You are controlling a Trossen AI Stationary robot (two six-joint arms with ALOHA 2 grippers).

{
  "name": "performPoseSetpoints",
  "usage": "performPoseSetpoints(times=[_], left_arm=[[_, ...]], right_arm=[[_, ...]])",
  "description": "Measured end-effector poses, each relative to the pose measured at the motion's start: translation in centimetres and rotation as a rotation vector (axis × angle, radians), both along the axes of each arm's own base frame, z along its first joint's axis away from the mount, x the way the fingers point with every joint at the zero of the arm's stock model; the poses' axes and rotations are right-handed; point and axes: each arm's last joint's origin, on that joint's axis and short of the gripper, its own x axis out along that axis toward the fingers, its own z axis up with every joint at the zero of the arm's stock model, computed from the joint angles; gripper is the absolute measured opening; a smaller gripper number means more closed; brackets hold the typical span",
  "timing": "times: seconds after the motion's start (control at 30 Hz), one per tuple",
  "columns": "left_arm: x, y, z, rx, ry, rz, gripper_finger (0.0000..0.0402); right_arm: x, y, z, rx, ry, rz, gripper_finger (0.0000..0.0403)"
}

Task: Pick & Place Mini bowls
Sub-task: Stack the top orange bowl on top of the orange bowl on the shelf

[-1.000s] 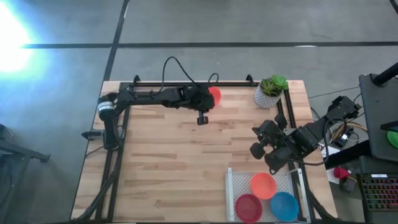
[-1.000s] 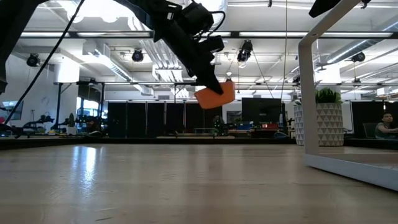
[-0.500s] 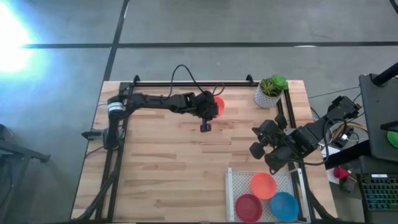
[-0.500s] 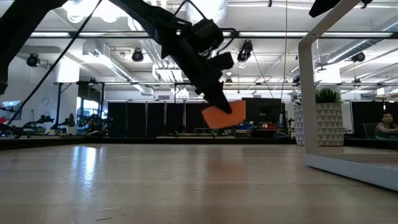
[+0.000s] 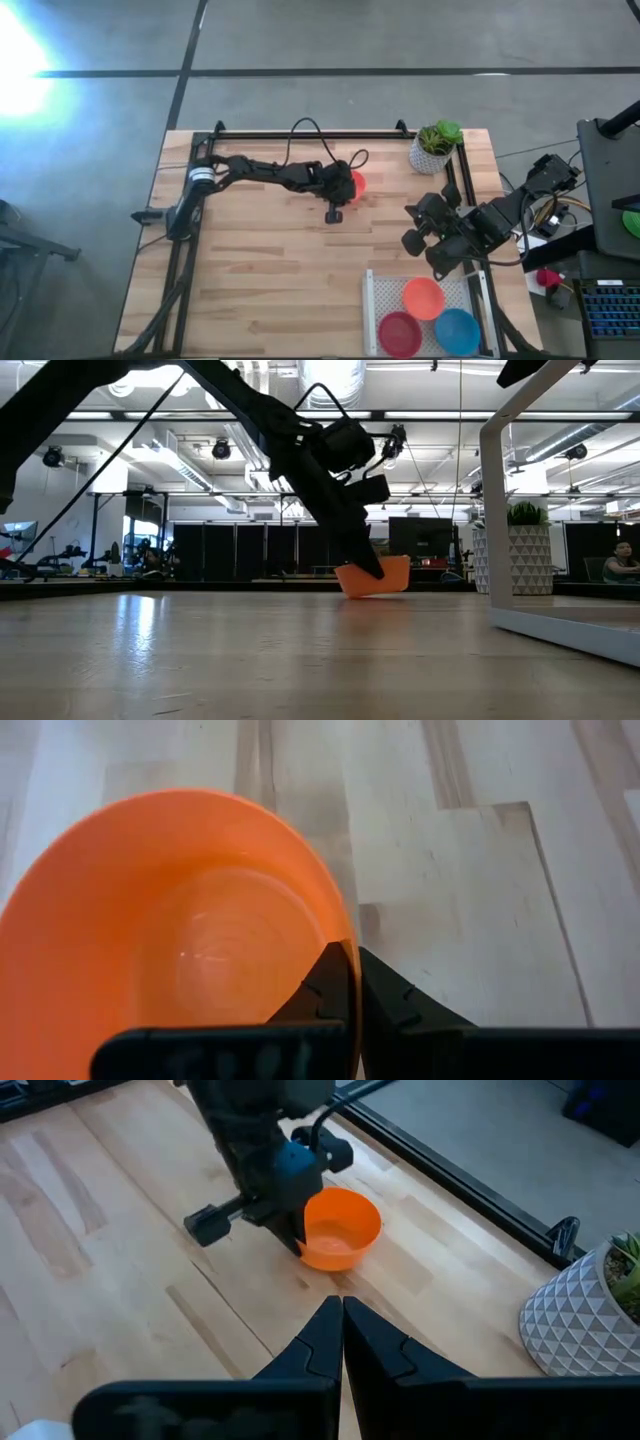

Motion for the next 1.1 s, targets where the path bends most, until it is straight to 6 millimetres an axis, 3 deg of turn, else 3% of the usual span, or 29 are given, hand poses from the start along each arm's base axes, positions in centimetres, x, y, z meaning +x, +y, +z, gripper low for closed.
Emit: performPoseSetpoints(times=[0.23, 0.63, 0.9, 1.1], left_arm=[[0.3, -0.1, -0.2, -0.001, 0.004, -0.003, 0.0011], [0.3, -0.4, 0.2, -0.012, 0.001, -0.001, 0.007], [0.0, -0.5, 4.3, -0.039, -0.065, 0.044, 0.0071], [-1.4, -0.8, 8.3, -0.046, -0.144, 0.065, 0.0071]], right_arm=[[0.0, 0.0, 0.0, -0.002, 0.001, 0.007, 0.0008], [0.0, 0.0, 0.0, -0.001, -0.002, 0.007, 0.0008], [0.1, 0.0, 0.0, -0.001, -0.004, 0.006, 0.0008], [0.1, 0.0, 0.0, -0.006, -0.013, -0.003, 0.0008]])
